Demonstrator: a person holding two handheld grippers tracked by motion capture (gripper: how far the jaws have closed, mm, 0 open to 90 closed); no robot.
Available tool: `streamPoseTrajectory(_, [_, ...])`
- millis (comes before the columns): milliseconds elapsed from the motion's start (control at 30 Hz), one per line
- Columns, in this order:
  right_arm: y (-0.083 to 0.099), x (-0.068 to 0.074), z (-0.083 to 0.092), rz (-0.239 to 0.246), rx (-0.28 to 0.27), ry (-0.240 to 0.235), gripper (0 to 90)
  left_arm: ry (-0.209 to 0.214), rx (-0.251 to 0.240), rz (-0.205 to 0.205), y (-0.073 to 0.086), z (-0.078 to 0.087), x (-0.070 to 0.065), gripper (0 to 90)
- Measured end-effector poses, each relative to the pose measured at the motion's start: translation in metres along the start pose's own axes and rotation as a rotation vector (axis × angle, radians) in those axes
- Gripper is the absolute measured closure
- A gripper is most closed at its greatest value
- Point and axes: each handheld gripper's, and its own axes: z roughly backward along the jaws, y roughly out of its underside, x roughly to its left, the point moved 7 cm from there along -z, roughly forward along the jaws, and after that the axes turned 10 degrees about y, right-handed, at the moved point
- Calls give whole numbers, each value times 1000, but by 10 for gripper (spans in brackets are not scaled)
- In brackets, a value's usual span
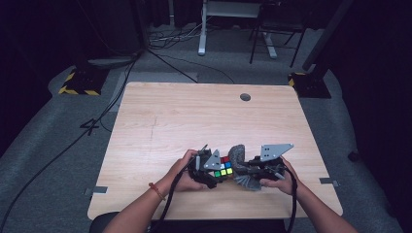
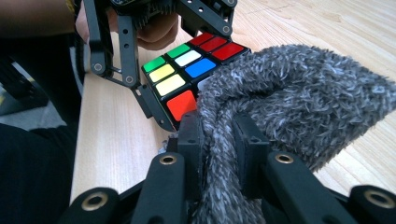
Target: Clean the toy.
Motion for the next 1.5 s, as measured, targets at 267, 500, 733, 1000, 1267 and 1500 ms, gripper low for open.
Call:
streamPoseTrajectory(267, [-3, 4, 1, 3, -15, -25, 762, 8, 15, 16, 1, -2, 2, 326])
streamPoseTrajectory(500, [-5, 9, 4, 15, -31, -55, 762, -14, 16, 23, 1, -3, 3, 326])
streamPoseTrajectory(733, [-7, 7, 1, 9, -33, -32, 760, -51, 27, 12, 2, 0, 5, 330])
streamPoseTrajectory(1000, [-12, 14, -5, 29, -32, -48, 761, -63, 77, -1, 4, -6, 5, 327])
streamPoseTrajectory(1267, [-16, 17, -10, 28, -21, -32, 757, -72, 93, -4, 6, -7, 6, 331])
streamPoseTrajectory(1500, [-5, 0, 1, -8, 1, 23, 757, -67, 29, 0, 0, 3, 5, 333])
